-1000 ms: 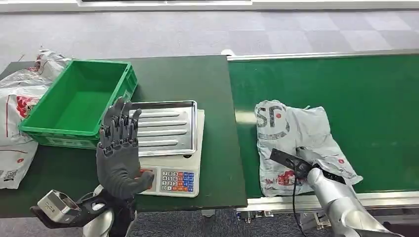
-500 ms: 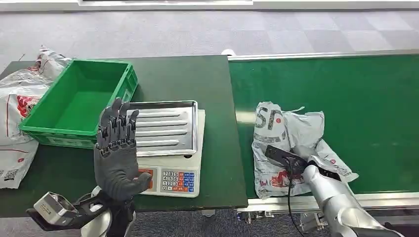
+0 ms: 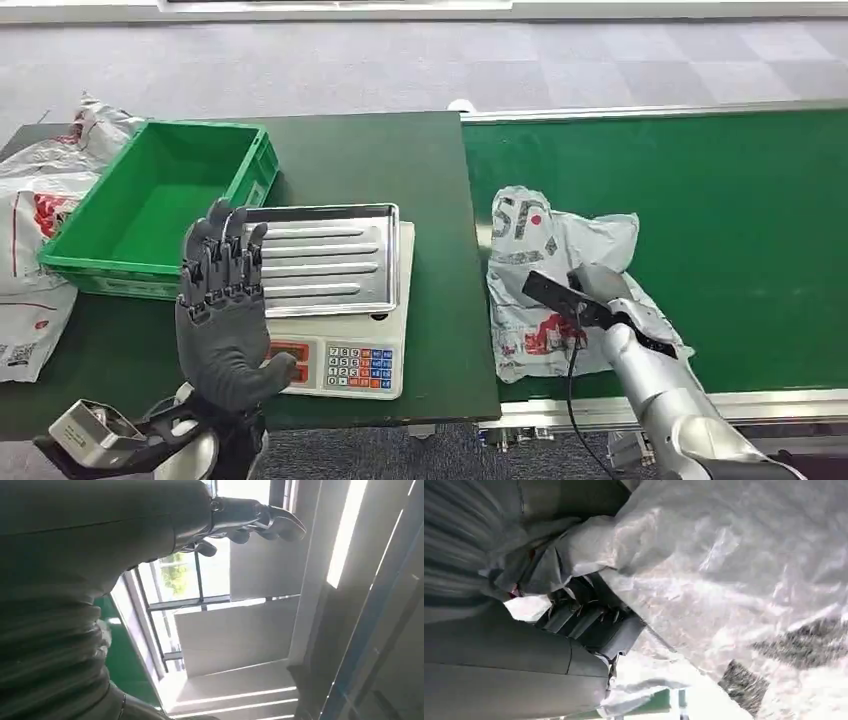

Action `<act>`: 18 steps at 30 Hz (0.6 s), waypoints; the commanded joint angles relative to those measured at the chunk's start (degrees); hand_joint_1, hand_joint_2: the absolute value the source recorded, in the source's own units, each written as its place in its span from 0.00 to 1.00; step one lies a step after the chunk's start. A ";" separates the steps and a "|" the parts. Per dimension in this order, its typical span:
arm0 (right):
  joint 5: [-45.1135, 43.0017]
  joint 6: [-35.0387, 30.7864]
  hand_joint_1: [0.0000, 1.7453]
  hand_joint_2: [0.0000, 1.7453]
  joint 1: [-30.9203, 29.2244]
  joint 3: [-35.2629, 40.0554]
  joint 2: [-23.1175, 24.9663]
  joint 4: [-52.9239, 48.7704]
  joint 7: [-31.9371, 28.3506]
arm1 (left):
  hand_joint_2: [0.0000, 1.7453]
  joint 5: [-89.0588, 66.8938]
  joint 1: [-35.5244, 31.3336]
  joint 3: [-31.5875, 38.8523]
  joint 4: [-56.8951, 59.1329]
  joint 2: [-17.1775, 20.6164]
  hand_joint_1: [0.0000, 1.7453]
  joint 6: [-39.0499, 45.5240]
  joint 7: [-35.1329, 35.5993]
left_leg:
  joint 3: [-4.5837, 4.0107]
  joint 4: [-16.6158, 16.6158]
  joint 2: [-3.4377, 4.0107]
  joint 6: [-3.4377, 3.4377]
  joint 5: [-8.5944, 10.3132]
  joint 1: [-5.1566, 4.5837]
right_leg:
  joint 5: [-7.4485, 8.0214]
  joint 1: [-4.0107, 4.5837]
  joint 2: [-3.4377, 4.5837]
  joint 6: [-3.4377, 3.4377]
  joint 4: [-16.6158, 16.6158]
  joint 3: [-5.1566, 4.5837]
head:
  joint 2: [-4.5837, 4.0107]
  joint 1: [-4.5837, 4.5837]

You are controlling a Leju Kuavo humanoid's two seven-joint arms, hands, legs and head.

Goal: Moved the parcel from conveyor to table for the left to box.

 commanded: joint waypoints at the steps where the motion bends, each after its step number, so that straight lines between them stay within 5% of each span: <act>1: -8.29 -20.44 1.00 1.00 8.16 -8.36 7.20 -39.37 1.35 | 1.00 0.19 2.37 0.75 -0.96 1.08 0.00 -0.94 0.17 | 0.01 -0.11 0.15 -0.19 -0.04 -0.04 | -0.02 -0.07 0.30 0.03 0.01 -0.13 | 0.00 0.00; 6: -8.29 -20.44 1.00 1.00 8.16 -8.36 7.20 -39.37 1.35 | 1.00 0.19 2.37 0.75 -0.96 1.08 0.00 -0.94 0.17 | 0.07 -0.12 -0.16 -0.14 -0.02 0.03 | -0.08 0.02 -0.02 0.03 -0.09 0.04 | 0.00 0.00; 14: -11.29 -33.92 1.00 1.00 7.27 -12.53 8.05 -45.52 3.91 | 1.00 0.70 -1.23 -1.61 4.10 0.49 0.00 -1.76 0.17 | 0.00 -0.11 -0.25 -0.16 0.03 -0.06 | -0.06 -0.06 -0.08 0.05 -0.04 -0.02 | 0.00 -0.02; 18: -8.60 -21.37 1.00 1.00 -0.63 -7.36 7.57 -32.95 10.80 | 1.00 1.14 -1.76 -1.77 4.60 1.15 0.00 -1.12 0.17 | 0.09 -0.10 -0.03 -0.15 0.00 -0.04 | -0.01 -0.05 0.12 0.05 -0.07 0.02 | 0.00 -0.02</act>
